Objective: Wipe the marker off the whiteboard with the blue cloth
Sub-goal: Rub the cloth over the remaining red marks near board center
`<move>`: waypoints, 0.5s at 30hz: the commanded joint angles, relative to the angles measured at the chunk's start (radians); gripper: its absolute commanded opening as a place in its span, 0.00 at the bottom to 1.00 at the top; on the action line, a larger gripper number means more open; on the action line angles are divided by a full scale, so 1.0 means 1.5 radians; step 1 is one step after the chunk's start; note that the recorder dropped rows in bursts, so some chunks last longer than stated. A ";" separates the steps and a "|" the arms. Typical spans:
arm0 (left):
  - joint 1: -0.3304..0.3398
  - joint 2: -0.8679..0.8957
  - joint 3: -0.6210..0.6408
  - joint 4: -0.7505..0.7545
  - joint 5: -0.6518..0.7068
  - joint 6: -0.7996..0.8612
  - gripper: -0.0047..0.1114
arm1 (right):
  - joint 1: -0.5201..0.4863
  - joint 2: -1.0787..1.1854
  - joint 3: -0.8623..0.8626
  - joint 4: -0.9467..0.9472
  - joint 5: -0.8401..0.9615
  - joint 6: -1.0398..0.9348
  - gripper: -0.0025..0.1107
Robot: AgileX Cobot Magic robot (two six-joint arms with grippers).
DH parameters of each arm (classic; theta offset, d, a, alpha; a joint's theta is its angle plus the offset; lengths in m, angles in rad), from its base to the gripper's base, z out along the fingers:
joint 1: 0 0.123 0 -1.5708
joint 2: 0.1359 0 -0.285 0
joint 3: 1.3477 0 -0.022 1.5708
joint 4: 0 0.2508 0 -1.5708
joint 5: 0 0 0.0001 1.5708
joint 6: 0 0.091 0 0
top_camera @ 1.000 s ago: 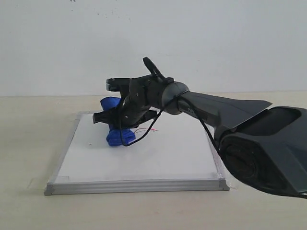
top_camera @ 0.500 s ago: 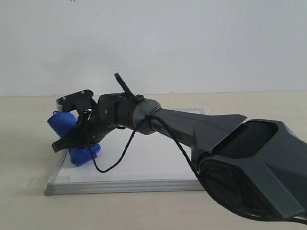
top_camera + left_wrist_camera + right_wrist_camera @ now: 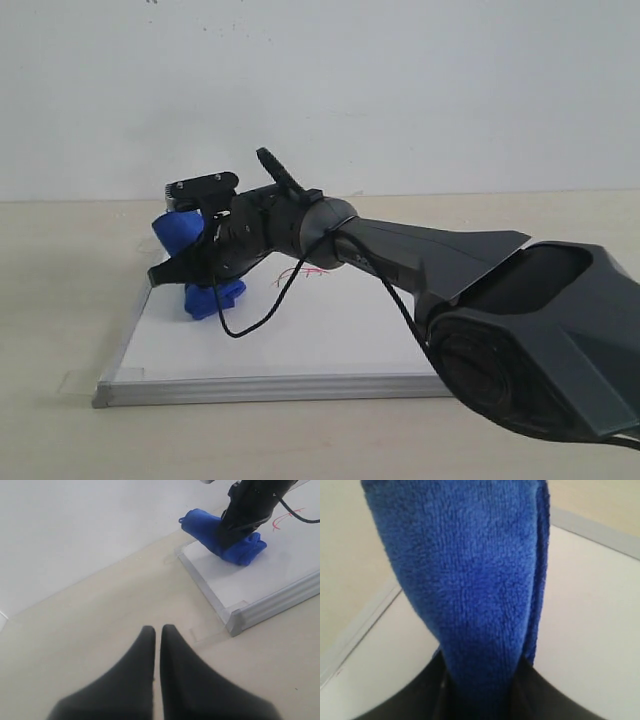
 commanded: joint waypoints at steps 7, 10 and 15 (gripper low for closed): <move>0.002 -0.002 0.002 -0.001 -0.002 0.003 0.07 | 0.016 0.007 0.004 0.066 0.084 -0.195 0.02; 0.002 -0.002 0.002 -0.001 -0.002 0.003 0.07 | -0.008 0.004 0.004 0.003 0.126 -0.097 0.02; 0.002 -0.002 0.002 -0.001 -0.002 0.003 0.07 | -0.050 -0.011 0.004 -0.022 0.192 -0.059 0.02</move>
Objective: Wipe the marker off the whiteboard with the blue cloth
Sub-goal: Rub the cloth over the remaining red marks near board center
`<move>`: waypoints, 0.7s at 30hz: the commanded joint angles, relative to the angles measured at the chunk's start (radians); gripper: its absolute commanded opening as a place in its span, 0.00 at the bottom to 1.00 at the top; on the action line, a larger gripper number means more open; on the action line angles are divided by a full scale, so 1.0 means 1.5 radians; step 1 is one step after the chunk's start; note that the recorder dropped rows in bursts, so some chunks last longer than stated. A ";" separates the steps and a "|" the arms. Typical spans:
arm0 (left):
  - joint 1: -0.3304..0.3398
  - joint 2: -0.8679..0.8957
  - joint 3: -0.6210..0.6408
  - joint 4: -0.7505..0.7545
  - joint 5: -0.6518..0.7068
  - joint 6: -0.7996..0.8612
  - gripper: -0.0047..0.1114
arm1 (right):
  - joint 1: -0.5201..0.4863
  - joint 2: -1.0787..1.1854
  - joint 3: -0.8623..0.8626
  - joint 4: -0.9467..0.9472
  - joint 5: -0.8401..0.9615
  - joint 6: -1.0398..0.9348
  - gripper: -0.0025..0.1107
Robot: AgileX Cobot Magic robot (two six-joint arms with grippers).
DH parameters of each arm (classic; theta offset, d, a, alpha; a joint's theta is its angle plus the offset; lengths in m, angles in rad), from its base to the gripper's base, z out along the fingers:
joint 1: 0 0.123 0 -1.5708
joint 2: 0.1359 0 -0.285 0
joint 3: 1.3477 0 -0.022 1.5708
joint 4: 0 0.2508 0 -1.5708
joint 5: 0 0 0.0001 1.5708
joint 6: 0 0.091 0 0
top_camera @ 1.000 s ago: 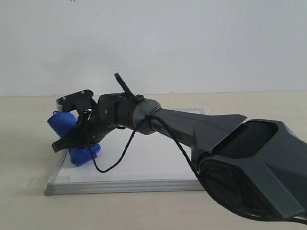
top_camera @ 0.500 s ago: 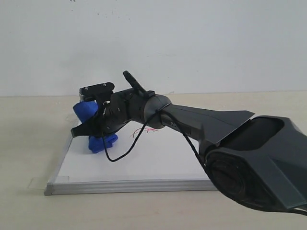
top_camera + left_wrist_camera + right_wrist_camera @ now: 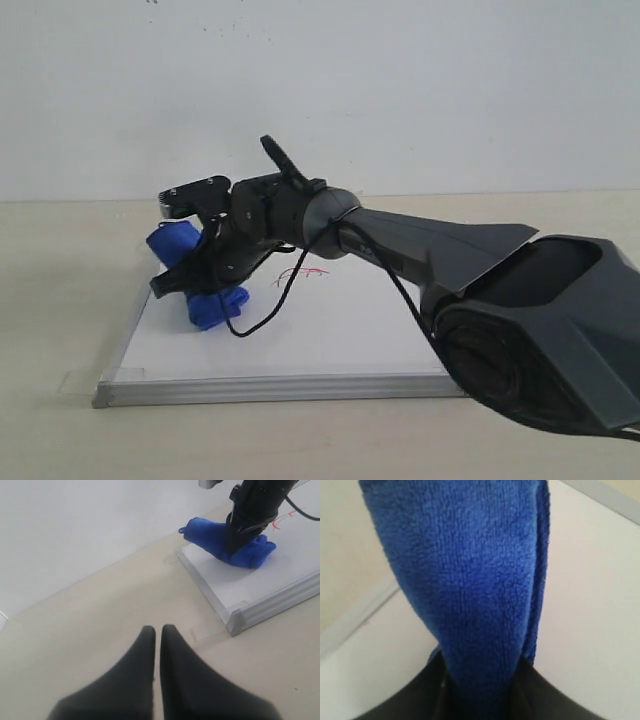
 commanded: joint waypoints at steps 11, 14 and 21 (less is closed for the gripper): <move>0.002 -0.002 0.002 -0.001 -0.002 0.003 0.07 | -0.064 -0.039 0.009 -0.214 0.161 0.014 0.02; 0.002 -0.002 0.002 -0.001 -0.002 0.003 0.07 | -0.064 -0.039 0.009 -0.284 0.176 0.016 0.02; 0.002 -0.002 0.002 -0.001 -0.002 0.003 0.07 | -0.064 -0.039 0.009 -0.360 0.214 0.056 0.02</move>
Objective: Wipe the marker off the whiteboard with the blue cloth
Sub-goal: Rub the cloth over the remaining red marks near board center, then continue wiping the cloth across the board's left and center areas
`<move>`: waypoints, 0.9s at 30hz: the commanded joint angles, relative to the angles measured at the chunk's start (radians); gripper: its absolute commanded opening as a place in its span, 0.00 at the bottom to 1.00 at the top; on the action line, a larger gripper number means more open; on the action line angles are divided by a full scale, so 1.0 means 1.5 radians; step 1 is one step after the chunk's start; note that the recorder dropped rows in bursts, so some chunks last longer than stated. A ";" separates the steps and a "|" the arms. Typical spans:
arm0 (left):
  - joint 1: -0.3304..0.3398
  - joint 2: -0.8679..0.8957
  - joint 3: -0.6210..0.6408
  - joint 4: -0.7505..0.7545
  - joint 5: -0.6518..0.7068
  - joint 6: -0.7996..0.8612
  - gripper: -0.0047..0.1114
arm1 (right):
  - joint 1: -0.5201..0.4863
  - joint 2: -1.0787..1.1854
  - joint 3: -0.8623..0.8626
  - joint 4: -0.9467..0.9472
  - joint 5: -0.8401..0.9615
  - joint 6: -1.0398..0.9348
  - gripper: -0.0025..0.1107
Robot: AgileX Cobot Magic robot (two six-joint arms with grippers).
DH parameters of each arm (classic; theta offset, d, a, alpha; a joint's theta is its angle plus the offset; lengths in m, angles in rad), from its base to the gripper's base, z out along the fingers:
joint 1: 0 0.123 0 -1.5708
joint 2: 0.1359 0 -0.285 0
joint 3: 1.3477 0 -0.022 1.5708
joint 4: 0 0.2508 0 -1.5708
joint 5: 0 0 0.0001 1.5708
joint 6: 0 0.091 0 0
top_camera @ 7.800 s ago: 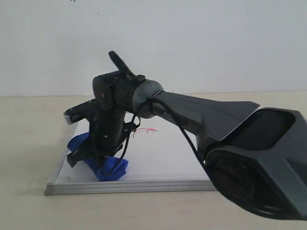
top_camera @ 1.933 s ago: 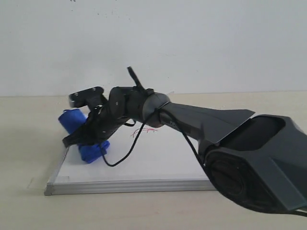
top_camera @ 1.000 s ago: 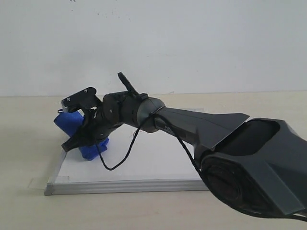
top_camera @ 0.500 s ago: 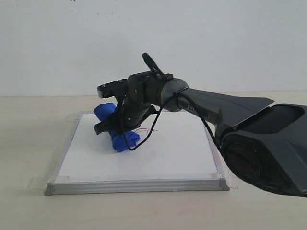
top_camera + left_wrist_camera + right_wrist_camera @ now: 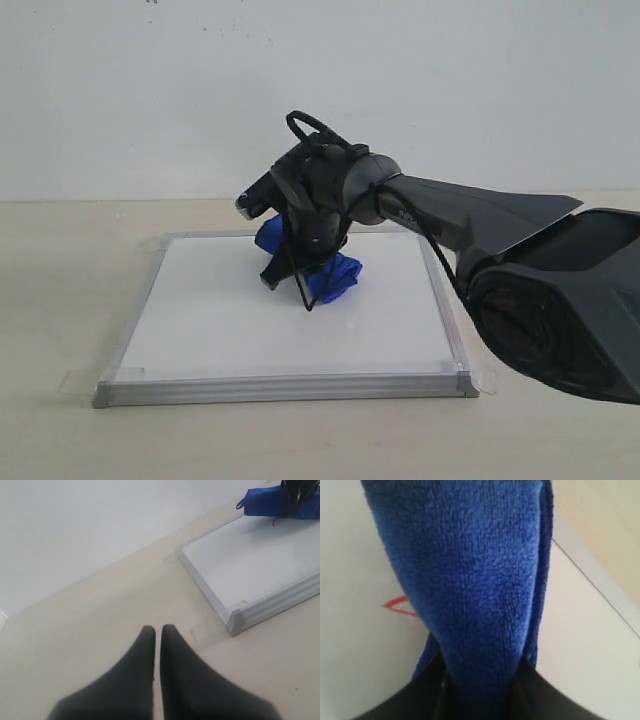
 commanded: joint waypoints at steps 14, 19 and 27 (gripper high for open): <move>0.002 -0.002 0.002 -0.001 -0.002 0.003 0.07 | 0.074 -0.007 0.004 0.004 -0.151 0.020 0.02; 0.002 -0.002 0.002 -0.001 -0.002 0.003 0.07 | 0.069 -0.007 0.004 -0.125 -0.059 0.081 0.02; 0.002 -0.002 0.002 -0.001 -0.002 0.003 0.07 | 0.039 -0.007 0.004 -0.195 0.044 0.084 0.02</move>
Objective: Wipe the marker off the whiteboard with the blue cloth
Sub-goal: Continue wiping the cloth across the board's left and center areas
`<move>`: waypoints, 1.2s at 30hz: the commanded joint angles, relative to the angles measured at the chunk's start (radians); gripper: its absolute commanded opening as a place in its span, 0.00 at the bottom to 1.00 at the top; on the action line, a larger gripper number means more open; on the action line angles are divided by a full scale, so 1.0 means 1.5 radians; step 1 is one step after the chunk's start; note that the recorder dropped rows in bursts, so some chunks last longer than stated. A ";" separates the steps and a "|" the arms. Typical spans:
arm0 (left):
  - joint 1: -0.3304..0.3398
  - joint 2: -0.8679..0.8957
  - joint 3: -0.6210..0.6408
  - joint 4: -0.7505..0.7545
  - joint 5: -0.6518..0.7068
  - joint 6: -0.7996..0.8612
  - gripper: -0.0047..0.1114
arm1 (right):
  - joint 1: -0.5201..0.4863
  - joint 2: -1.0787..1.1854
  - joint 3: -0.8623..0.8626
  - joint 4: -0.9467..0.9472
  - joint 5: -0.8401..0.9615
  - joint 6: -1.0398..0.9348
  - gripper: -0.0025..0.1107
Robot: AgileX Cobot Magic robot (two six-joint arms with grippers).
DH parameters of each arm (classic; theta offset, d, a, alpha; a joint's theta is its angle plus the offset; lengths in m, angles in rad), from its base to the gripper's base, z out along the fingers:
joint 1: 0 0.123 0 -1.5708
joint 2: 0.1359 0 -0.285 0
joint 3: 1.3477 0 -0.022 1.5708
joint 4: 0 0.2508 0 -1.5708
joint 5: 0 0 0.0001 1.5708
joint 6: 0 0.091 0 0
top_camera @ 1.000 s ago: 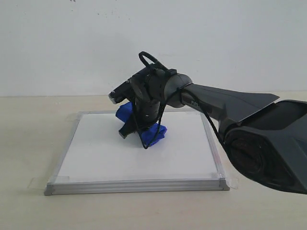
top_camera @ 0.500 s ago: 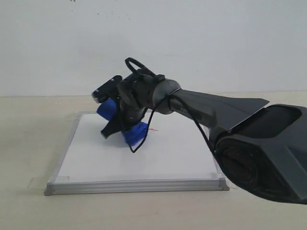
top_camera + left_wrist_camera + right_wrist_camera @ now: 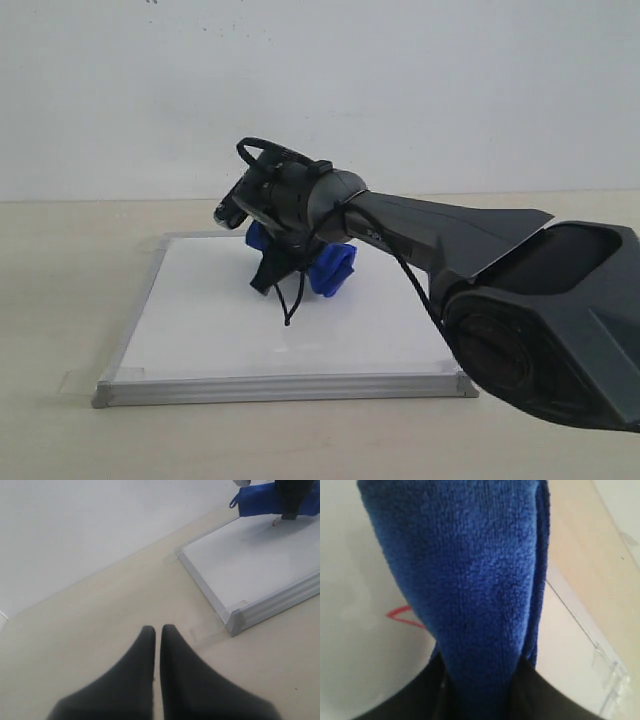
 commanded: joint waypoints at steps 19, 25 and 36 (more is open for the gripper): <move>0.002 -0.002 0.002 -0.001 -0.002 0.003 0.07 | -0.004 -0.005 0.003 0.086 -0.097 0.133 0.02; 0.002 -0.002 0.002 -0.001 -0.002 0.003 0.07 | -0.038 0.010 0.003 0.087 -0.038 0.155 0.02; 0.002 -0.002 0.002 -0.001 -0.002 0.003 0.07 | -0.026 0.030 0.003 0.339 -0.162 0.028 0.02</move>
